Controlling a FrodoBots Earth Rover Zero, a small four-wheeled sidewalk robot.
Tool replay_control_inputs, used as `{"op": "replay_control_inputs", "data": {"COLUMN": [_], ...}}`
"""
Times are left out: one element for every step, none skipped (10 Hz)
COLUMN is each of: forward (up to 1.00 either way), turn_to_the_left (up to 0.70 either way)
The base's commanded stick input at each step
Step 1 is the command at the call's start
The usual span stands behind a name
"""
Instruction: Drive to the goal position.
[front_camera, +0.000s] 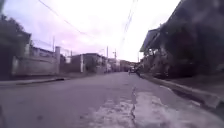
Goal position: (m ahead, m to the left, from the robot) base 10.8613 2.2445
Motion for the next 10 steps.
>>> {"op": "replay_control_inputs", "data": {"forward": [0.70, 0.70, 0.70, 0.70, 0.70, 0.70, 0.70, 0.70, 0.70, 0.70], "turn_to_the_left": [0.00, 0.00, 0.00, 0.00, 0.00, 0.00, 0.00, 0.00, 0.00, 0.00]}}
